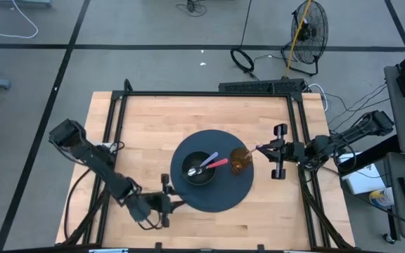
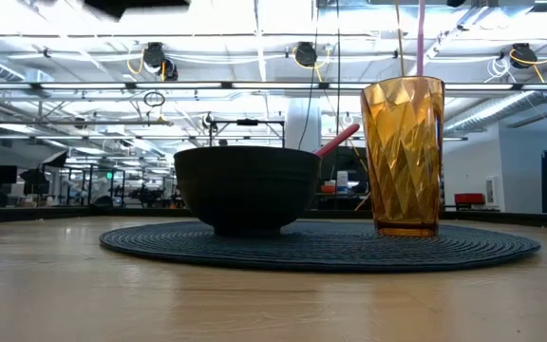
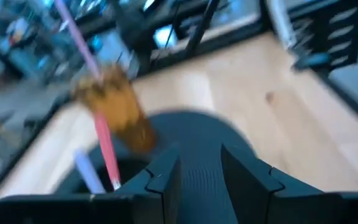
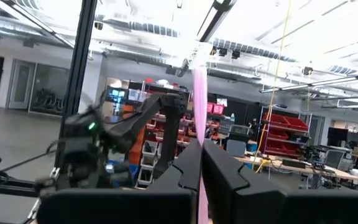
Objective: Pick & Place Utensil
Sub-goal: Put the pink straw into the brown cup
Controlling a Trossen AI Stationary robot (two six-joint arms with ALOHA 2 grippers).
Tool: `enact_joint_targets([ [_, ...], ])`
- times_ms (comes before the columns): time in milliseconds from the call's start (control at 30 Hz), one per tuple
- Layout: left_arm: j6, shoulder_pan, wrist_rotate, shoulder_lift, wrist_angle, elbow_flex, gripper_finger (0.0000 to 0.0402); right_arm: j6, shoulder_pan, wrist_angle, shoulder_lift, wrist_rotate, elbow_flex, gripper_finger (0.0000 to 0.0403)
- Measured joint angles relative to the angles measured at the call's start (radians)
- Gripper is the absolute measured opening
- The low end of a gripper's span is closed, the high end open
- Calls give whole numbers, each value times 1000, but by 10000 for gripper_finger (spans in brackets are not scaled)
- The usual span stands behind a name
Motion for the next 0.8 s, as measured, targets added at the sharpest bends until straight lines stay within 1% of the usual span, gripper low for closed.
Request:
enact_joint_targets([
  [100,134,47,118,-82,56,-18,122,0,0,-5,1,-1,0,4],
  [167,186,96,216,-144,90,-45,122,3,0,-8,1,-1,0,4],
  [333,227,231,426,-312,204,-179,122,2,-3,-32,1,0,0,4],
  [400,222,285,486,-380,259,-254,122,5,-17,-46,1,-1,0,4],
  [567,153,411,543,-506,402,-436,122,50,-62,-73,2,-12,0,4],
  [700,102,477,594,-560,513,-546,122,86,-107,-98,2,-90,0,4],
  [800,89,503,601,-582,567,-597,122,119,-149,-111,8,-124,-2,4],
])
